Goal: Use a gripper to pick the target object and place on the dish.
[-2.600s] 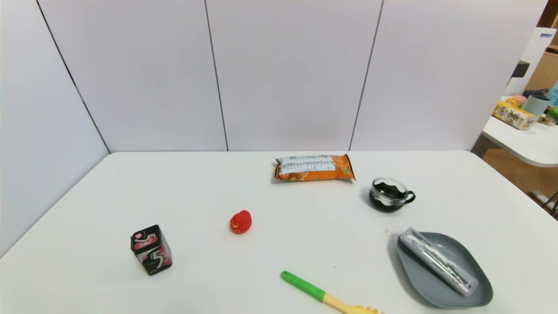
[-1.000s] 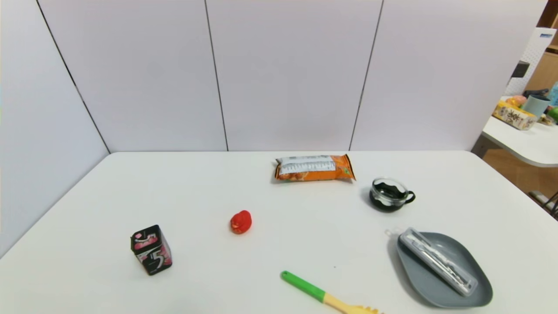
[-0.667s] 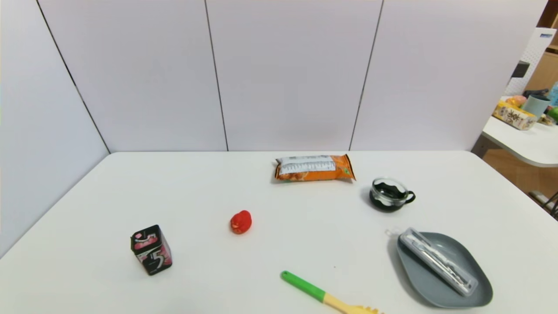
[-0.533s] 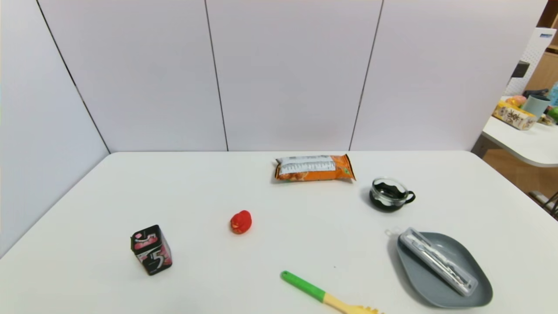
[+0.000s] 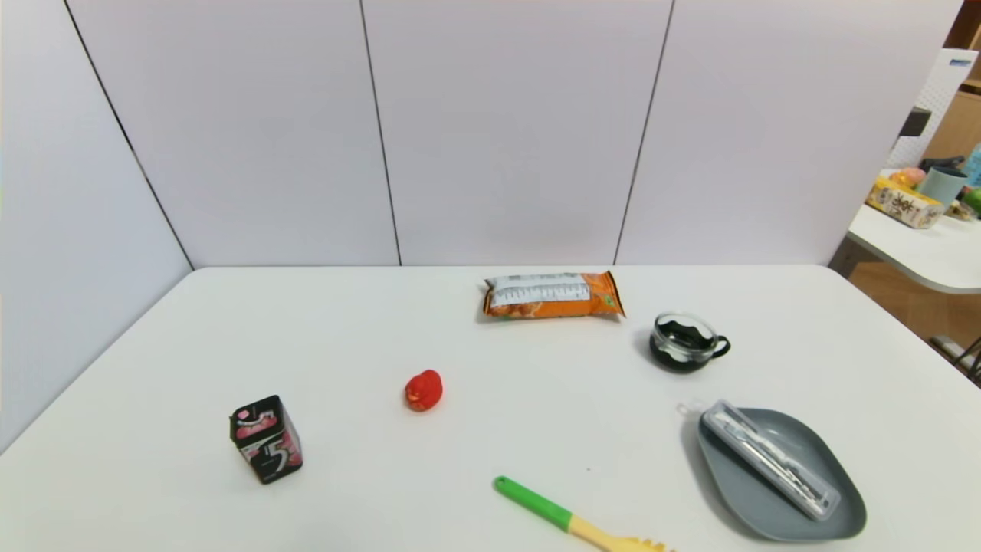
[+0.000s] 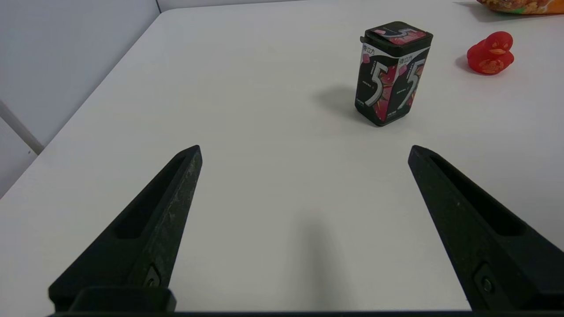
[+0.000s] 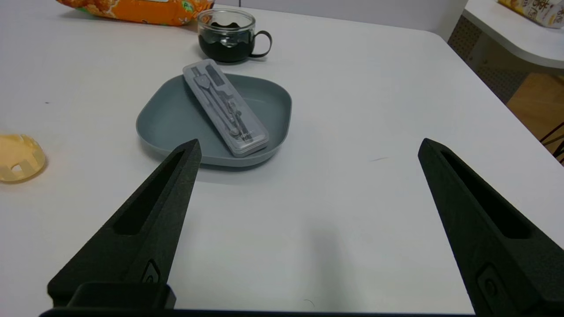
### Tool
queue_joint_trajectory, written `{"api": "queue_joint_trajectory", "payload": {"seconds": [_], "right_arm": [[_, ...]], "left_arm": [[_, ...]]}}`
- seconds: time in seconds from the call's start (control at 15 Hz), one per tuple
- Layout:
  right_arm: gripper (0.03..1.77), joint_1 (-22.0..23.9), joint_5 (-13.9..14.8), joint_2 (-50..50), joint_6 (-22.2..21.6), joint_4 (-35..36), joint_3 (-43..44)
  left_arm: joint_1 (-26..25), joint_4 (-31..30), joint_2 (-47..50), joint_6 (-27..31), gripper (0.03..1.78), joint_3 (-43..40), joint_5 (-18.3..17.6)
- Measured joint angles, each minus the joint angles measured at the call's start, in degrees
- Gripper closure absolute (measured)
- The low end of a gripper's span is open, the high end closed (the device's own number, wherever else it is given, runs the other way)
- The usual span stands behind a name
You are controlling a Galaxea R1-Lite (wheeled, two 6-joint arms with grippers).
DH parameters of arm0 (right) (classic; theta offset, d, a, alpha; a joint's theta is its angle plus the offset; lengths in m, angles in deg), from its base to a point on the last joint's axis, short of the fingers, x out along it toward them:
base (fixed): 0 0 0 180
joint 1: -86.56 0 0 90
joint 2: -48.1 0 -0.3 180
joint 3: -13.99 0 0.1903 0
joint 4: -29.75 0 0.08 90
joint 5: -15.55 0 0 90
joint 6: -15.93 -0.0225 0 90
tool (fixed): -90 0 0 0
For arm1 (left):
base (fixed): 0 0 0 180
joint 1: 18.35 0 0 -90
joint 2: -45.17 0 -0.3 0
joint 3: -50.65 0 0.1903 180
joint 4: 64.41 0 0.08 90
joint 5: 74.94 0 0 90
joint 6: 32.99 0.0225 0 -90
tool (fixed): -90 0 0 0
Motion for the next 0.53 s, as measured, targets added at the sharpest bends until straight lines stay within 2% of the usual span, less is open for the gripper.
{"api": "queue_joint_trajectory", "payload": {"seconds": [0.53], "right_arm": [[0.09, 0.0, -0.5, 0.0, -2.1, 0.1, 0.0]], "left_arm": [[0.0, 0.0, 0.0, 0.0, 0.12, 0.0, 0.0]]}}
